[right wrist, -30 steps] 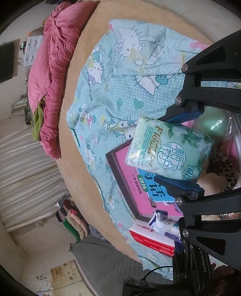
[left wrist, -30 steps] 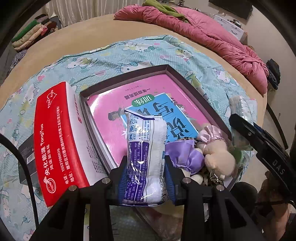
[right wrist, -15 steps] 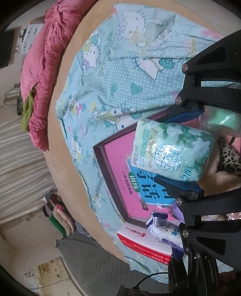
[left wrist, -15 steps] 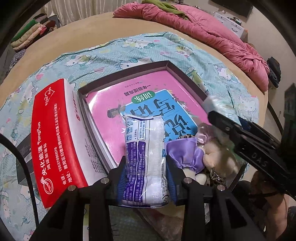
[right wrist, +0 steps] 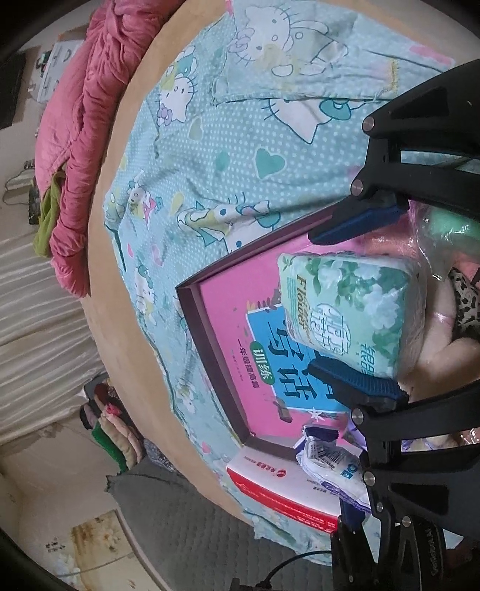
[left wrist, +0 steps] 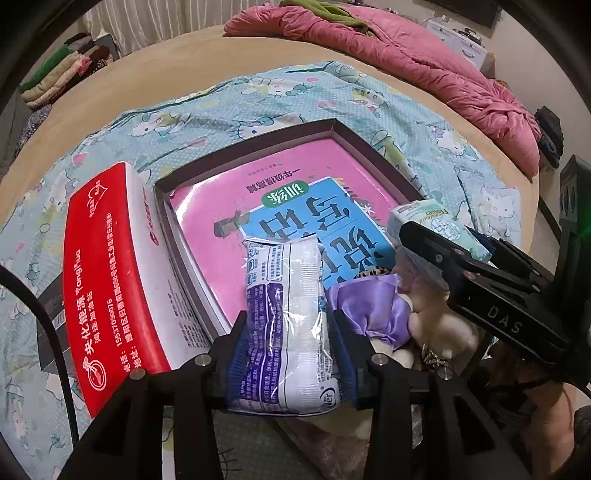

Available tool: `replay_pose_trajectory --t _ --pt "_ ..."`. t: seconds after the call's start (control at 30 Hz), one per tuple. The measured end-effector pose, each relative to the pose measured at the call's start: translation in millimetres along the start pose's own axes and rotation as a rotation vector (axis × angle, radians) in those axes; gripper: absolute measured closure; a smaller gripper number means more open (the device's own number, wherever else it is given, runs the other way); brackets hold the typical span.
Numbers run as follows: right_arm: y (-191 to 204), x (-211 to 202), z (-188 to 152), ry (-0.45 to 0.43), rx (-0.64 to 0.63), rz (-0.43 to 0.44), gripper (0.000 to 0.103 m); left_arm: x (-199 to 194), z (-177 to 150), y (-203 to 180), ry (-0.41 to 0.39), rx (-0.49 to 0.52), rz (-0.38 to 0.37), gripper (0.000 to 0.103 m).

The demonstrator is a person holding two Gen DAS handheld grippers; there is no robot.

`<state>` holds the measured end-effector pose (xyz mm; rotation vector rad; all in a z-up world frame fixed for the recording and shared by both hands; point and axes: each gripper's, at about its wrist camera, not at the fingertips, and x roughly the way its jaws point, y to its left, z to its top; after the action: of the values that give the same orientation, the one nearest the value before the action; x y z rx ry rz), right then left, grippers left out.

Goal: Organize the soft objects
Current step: 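Lower and release the white-purple packet with the left gripper while the right releases the Flower pack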

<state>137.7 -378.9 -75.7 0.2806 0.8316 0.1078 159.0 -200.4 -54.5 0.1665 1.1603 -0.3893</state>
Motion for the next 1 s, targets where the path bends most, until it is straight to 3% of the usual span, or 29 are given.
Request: replay_pose_trajectory --t 0.27,0.63,0.73,1.0 --pt "0.1 -4.8 0.3 -0.025 -0.007 -0.010 0.028 -3.6 0.0 2.9 -0.014 -0.025 -0.017 0.054" --pt "6.6 -11.0 1.1 -0.049 -0.040 -0.025 0.026 -18.7 -2.8 5.1 -0.062 -0.038 -0.034 0.045" --pt "8.2 -21.8 1.3 -0.093 -0.049 -0.036 0.026 -25.7 -5.1 5.2 -0.082 -0.043 -0.049 0.038" --pt "11.3 -62.1 1.9 -0.208 -0.020 -0.035 0.023 -41.0 -9.6 2.9 -0.117 -0.044 -0.044 0.037"
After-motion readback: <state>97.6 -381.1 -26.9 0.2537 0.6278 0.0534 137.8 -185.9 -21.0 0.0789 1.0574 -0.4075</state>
